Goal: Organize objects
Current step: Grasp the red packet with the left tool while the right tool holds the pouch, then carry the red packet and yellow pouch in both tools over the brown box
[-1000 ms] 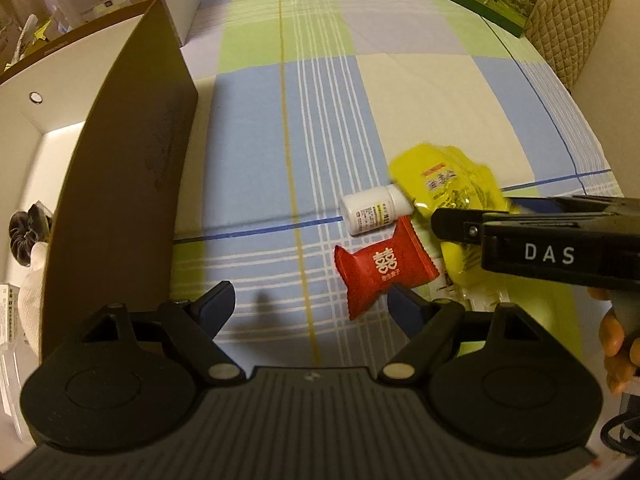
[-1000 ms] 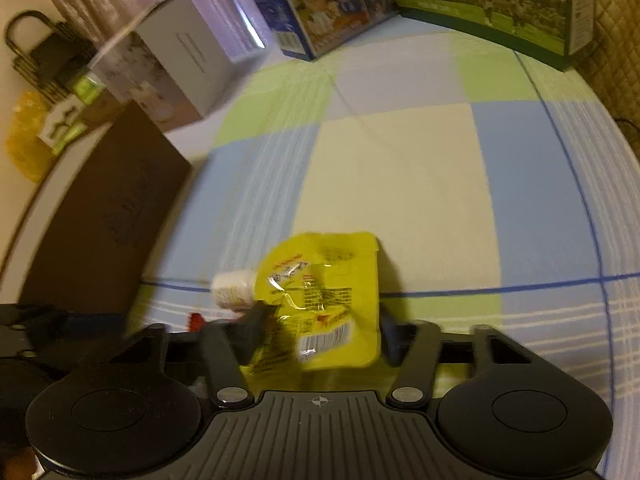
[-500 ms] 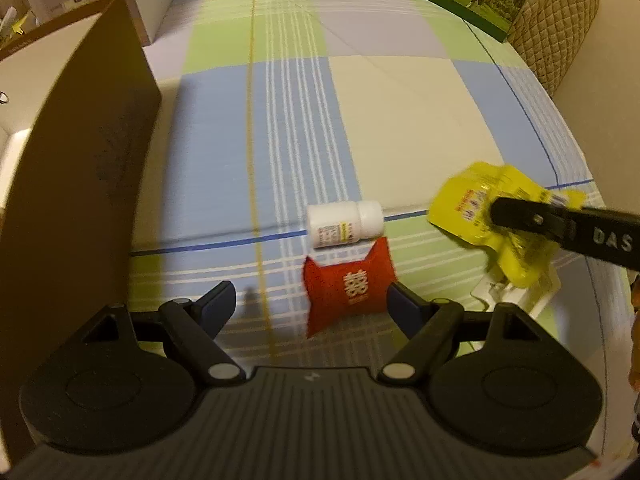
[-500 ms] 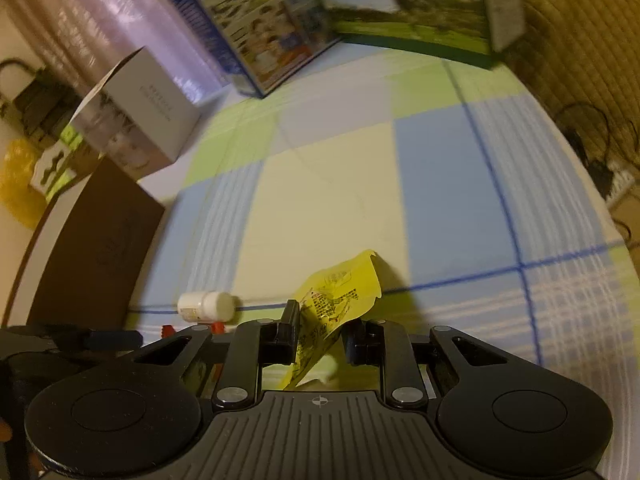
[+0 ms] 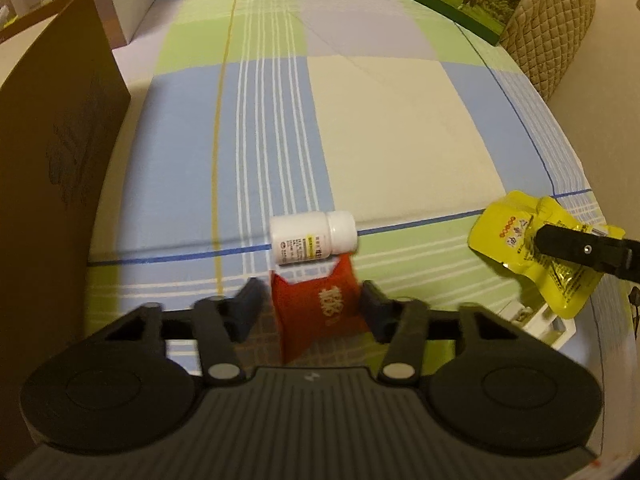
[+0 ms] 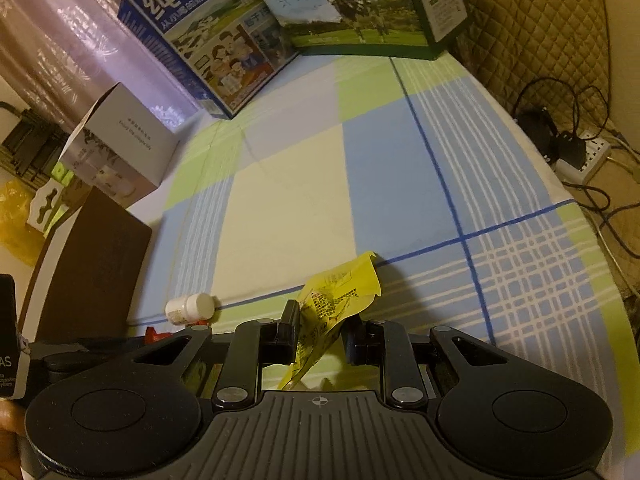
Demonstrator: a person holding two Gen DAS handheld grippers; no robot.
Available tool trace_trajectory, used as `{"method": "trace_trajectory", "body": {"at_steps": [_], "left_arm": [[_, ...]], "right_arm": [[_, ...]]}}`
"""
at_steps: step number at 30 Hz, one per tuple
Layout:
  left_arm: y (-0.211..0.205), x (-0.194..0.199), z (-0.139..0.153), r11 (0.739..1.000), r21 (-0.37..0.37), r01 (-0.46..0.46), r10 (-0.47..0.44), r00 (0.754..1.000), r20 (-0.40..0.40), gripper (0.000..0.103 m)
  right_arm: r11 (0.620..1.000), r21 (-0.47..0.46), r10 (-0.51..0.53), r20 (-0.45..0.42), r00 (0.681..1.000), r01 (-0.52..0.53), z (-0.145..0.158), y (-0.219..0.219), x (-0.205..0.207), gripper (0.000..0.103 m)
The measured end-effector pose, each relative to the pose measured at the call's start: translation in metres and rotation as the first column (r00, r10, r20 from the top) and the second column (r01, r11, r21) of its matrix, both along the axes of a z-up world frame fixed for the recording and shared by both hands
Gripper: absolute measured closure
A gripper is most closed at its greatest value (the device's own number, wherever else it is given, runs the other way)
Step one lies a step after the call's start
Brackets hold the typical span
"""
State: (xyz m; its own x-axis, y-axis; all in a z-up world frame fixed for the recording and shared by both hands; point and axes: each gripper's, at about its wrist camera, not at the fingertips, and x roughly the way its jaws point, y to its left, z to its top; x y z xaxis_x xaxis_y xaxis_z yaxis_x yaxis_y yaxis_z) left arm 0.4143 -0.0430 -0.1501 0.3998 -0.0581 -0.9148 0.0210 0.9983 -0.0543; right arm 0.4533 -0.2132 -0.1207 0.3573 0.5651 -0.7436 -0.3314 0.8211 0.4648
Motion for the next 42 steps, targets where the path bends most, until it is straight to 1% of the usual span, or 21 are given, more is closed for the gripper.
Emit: {"method": "trace_trajectory", "body": {"at_steps": [1, 8, 17, 27, 35, 42], "left_arm": [[0.0, -0.001, 0.0, 1.0, -0.002, 0.005, -0.005, 1.0, 0.0, 0.068], [0.004, -0.007, 0.001, 1.0, -0.013, -0.002, 0.002, 1.0, -0.007, 0.078], [0.008, -0.016, 0.005, 1.0, -0.002, -0.009, 0.009, 1.0, -0.014, 0.081], [0.01, -0.032, 0.015, 1.0, 0.003, -0.017, 0.017, 1.0, 0.005, 0.085], [0.016, -0.056, 0.026, 0.999, -0.014, -0.036, 0.037, 0.999, 0.026, 0.087], [0.024, -0.082, 0.032, 0.997, -0.037, -0.063, 0.064, 0.998, 0.026, 0.087]], "right_arm": [[1.0, 0.001, 0.005, 0.0, 1.0, -0.005, 0.0, 0.001, -0.001, 0.085], [1.0, 0.006, 0.02, 0.003, 1.0, -0.02, 0.002, 0.005, -0.006, 0.085], [1.0, 0.015, 0.027, 0.009, 1.0, -0.027, 0.008, 0.005, -0.013, 0.085], [0.998, 0.038, 0.047, 0.032, 0.998, -0.048, 0.022, 0.004, -0.028, 0.085], [0.996, 0.054, 0.069, 0.04, 0.997, -0.071, 0.031, 0.001, -0.051, 0.085], [0.994, 0.063, 0.092, 0.033, 0.995, -0.094, 0.037, -0.003, -0.073, 0.085]]}}
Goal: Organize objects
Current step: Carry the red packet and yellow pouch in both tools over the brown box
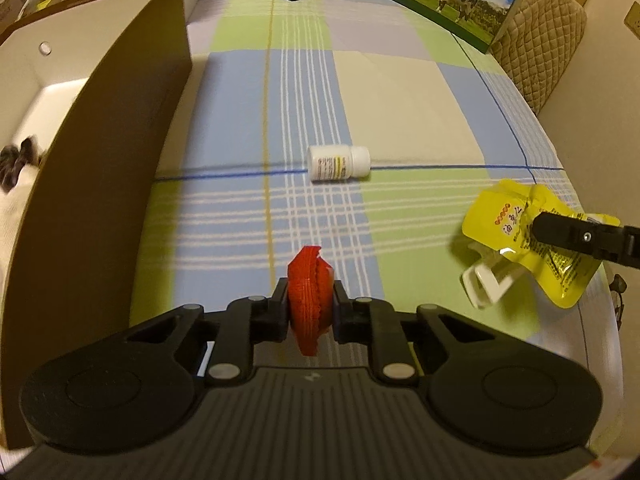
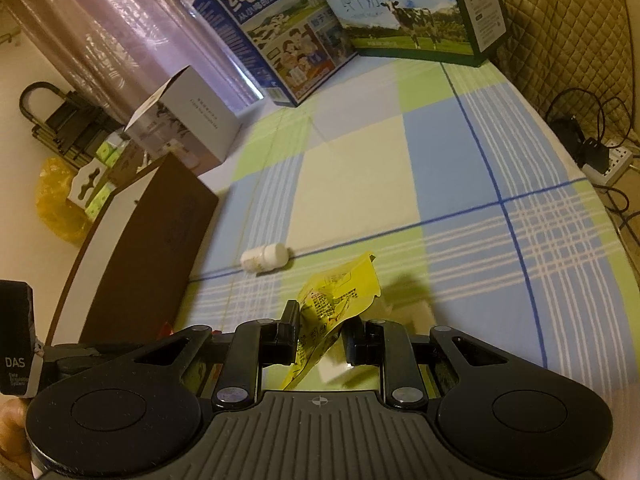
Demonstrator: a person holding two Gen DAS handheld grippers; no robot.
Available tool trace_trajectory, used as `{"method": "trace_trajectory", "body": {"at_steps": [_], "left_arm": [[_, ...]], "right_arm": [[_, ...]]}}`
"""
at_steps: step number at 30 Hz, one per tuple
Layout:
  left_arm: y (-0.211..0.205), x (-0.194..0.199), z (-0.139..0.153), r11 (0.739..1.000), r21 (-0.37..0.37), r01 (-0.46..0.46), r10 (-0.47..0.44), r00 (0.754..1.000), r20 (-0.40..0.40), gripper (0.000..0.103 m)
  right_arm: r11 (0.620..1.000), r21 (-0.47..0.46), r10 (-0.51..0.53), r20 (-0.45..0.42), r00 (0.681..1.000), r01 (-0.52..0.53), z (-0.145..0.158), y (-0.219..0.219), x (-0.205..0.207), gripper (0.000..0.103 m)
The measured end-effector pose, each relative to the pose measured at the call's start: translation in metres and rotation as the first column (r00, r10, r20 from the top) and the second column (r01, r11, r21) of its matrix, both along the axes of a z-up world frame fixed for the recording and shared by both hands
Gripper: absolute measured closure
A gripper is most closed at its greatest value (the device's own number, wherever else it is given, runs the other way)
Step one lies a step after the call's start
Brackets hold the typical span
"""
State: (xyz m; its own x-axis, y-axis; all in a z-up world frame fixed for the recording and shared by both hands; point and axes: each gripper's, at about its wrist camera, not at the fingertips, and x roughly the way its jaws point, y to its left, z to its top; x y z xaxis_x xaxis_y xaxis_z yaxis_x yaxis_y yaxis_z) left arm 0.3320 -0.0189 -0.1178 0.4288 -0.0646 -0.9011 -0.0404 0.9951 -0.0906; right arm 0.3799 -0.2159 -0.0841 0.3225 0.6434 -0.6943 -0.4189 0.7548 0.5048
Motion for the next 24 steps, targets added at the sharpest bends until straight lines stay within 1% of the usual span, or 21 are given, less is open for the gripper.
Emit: {"method": "trace_trajectory", "body": {"at_steps": [8, 17, 24], "left_arm": [[0.006, -0.031, 0.015, 0.999, -0.036, -0.008, 0.009, 1.0, 0.021, 0.087], [0.018, -0.063, 0.041, 0.997, -0.079, 0.005, 0.0, 0.998, 0.063, 0.088], [0.035, -0.082, 0.067, 0.995, -0.103, 0.013, 0.001, 0.992, 0.129, 0.088]], "right_arm": [[0.999, 0.004, 0.035, -0.012, 0.999, -0.035, 0.006, 0.0, -0.028, 0.085], [0.995, 0.029, 0.096, -0.013, 0.995, -0.096, 0.018, 0.02, -0.066, 0.085], [0.99, 0.067, 0.122, 0.019, 0.992, -0.123, 0.037, 0.042, -0.085, 0.085]]}}
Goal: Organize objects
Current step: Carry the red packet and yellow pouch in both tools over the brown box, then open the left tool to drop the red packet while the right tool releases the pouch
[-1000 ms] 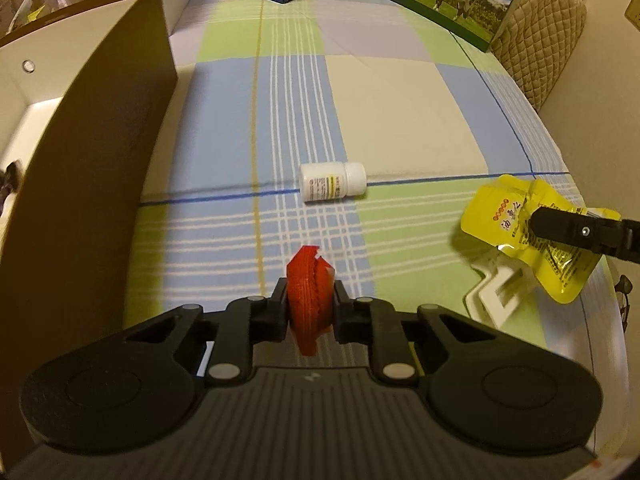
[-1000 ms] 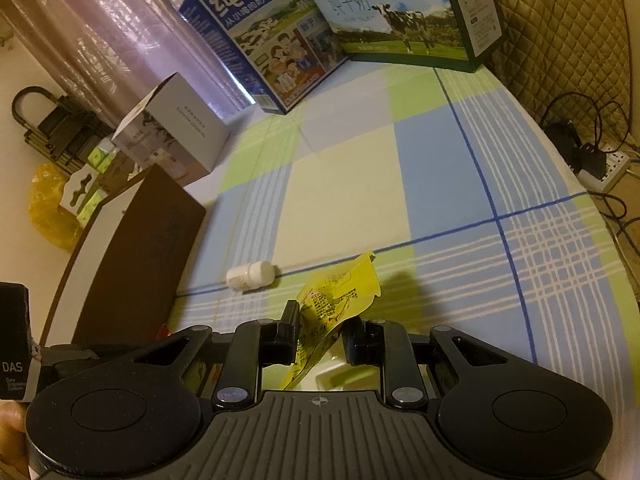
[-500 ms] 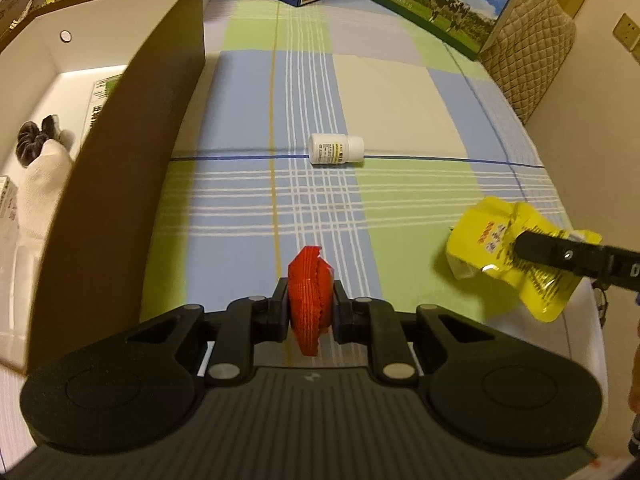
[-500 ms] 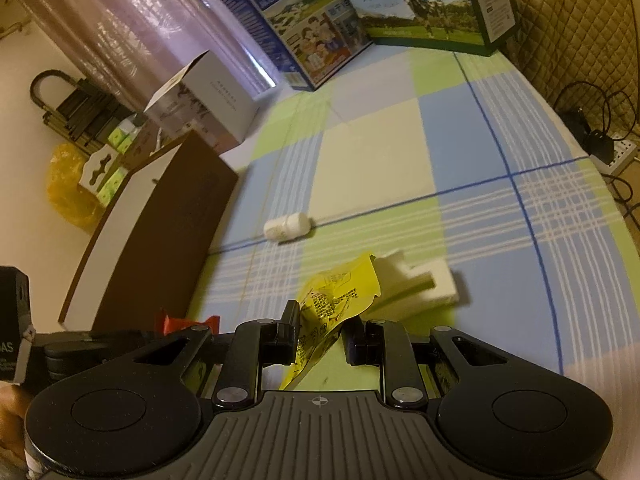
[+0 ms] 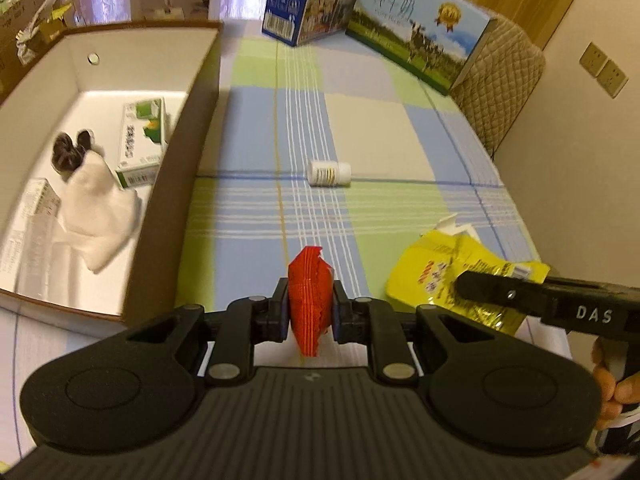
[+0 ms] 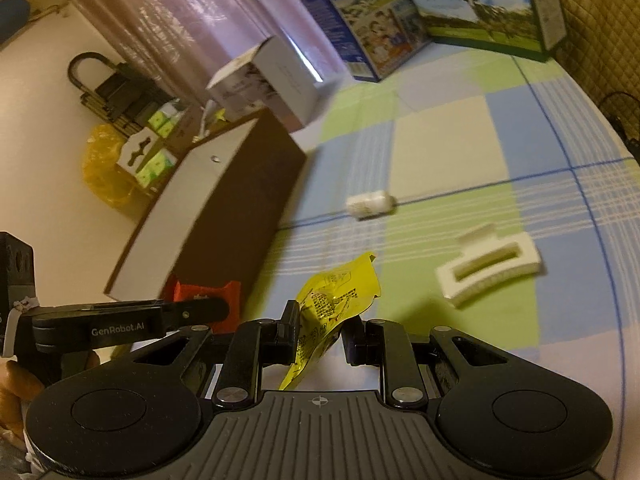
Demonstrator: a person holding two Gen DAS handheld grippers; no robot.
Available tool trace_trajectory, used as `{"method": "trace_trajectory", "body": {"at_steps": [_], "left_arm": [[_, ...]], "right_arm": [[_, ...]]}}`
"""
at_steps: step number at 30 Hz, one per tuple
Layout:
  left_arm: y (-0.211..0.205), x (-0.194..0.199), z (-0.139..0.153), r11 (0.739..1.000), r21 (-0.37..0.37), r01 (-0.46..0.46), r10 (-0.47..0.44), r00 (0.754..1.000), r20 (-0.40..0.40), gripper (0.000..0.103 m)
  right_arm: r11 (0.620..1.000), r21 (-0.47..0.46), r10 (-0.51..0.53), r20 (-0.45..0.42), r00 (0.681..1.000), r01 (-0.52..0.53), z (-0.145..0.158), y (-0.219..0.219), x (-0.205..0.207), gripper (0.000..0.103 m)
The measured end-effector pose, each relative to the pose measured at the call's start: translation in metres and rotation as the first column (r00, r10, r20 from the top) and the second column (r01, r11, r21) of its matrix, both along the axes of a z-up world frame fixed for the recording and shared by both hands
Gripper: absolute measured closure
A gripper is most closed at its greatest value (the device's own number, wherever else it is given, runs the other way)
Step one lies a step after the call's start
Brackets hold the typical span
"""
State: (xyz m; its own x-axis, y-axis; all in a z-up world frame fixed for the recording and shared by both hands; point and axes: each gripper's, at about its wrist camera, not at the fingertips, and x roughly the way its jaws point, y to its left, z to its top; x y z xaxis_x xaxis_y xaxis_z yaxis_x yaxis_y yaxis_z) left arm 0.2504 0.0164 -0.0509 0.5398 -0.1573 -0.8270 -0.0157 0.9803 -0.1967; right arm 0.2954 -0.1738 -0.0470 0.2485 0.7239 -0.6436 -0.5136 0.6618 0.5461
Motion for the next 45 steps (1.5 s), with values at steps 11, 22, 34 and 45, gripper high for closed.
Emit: {"method": "trace_trajectory", "body": {"at_steps": [11, 22, 34, 45], "left_arm": [[0.047, -0.02, 0.037, 0.999, -0.021, -0.045, 0.047, 0.995, 0.089, 0.088], [0.12, -0.023, 0.051, 0.99, 0.016, -0.143, 0.14, 0.983, 0.121, 0.088], [0.189, 0.02, 0.037, 0.979, 0.082, -0.189, 0.182, 0.98, 0.085, 0.088], [0.229, 0.104, 0.01, 0.983, 0.111, -0.149, 0.149, 0.989, 0.013, 0.087]], "right_arm": [[0.993, 0.106, 0.053, 0.045, 0.998, -0.058, 0.032, 0.051, -0.018, 0.085], [0.978, 0.157, 0.13, 0.057, 0.99, -0.138, 0.036, 0.138, -0.016, 0.085], [0.99, 0.043, 0.131, 0.069, 0.989, -0.134, 0.018, 0.236, 0.015, 0.085], [0.991, -0.071, 0.123, 0.106, 0.987, -0.116, -0.001, 0.305, 0.062, 0.085]]}}
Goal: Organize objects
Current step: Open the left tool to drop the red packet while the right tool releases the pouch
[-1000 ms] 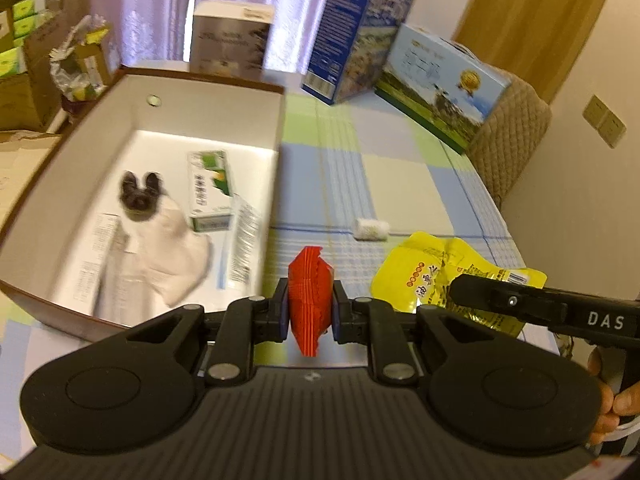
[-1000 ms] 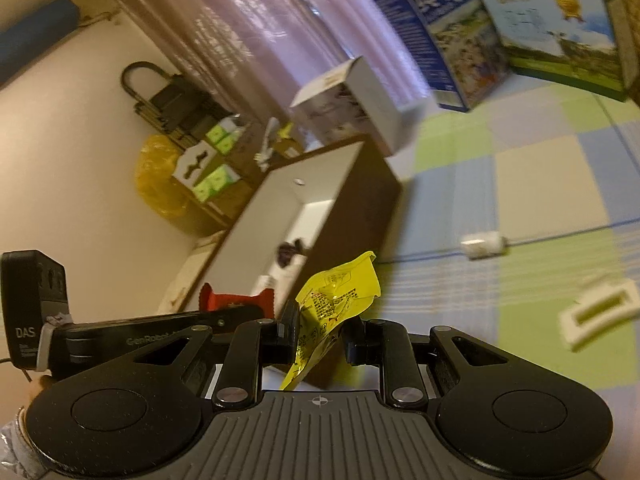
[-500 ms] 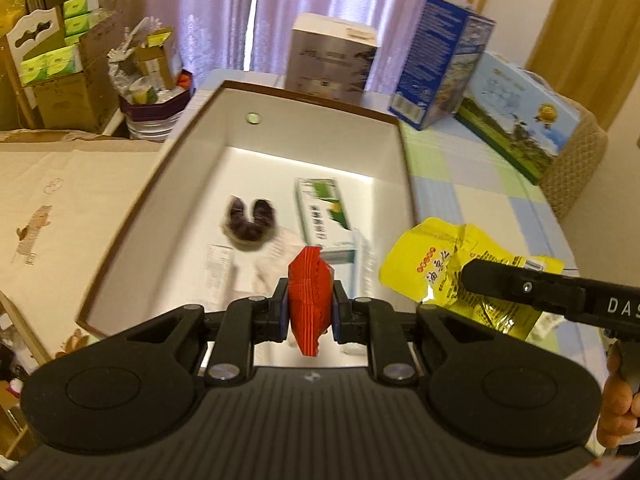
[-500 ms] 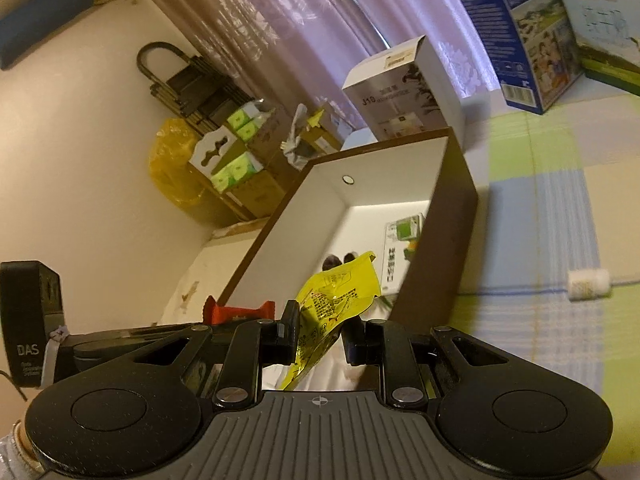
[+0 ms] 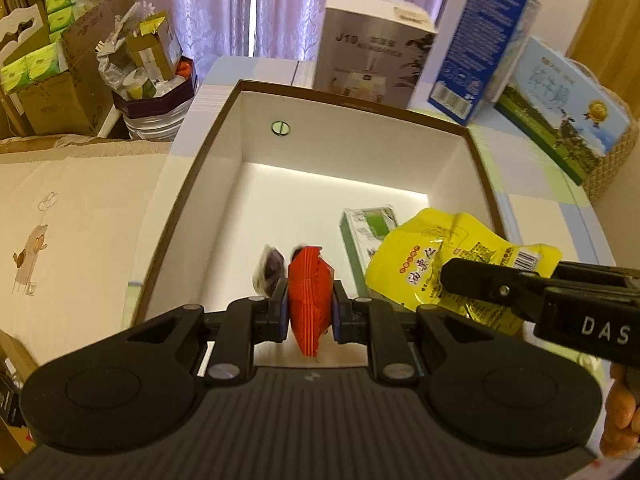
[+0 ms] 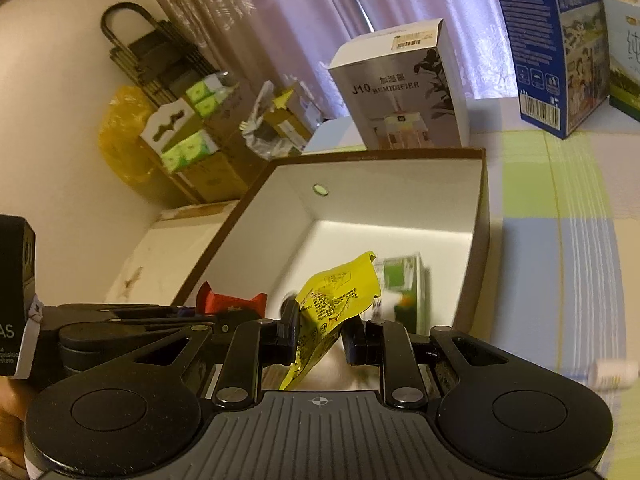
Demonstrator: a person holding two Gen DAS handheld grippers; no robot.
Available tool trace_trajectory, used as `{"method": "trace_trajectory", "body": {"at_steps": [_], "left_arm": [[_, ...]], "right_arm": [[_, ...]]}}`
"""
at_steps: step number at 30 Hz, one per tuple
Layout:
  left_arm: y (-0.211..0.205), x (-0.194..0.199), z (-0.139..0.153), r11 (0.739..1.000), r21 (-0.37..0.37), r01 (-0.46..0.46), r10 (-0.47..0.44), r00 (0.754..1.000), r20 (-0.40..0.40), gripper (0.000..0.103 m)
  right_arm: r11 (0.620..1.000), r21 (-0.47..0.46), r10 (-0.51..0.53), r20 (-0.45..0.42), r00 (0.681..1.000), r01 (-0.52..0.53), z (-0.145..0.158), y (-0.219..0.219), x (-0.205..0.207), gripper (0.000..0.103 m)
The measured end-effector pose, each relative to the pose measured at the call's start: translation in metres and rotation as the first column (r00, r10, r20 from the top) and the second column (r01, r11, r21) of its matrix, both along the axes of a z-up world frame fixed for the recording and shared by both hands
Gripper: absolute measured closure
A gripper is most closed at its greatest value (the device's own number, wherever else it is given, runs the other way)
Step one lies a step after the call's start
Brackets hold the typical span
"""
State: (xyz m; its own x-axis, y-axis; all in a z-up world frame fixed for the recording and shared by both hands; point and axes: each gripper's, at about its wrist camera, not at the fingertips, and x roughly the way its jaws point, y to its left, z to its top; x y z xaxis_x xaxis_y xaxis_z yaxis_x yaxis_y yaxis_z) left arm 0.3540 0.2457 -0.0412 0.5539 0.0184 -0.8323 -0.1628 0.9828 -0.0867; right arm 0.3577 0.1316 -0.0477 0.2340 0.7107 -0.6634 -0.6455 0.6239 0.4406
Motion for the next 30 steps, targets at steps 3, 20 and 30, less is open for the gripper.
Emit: {"method": "trace_trajectory", "body": {"at_steps": [3, 20, 30], "left_arm": [[0.01, 0.022, -0.006, 1.0, 0.012, 0.003, -0.003, 1.0, -0.013, 0.087], [0.026, 0.059, -0.006, 0.999, 0.026, 0.019, -0.019, 1.0, 0.013, 0.044], [0.032, 0.038, 0.003, 1.0, -0.002, -0.008, 0.008, 1.0, 0.027, 0.037]], "right_arm": [[1.0, -0.012, -0.014, 0.006, 1.0, 0.014, -0.001, 0.01, 0.013, 0.085], [0.999, 0.002, -0.049, 0.014, 0.999, 0.049, -0.006, 0.04, 0.045, 0.063], [0.999, 0.0, -0.047, 0.069, 0.996, 0.047, 0.006, 0.032, 0.034, 0.043]]}}
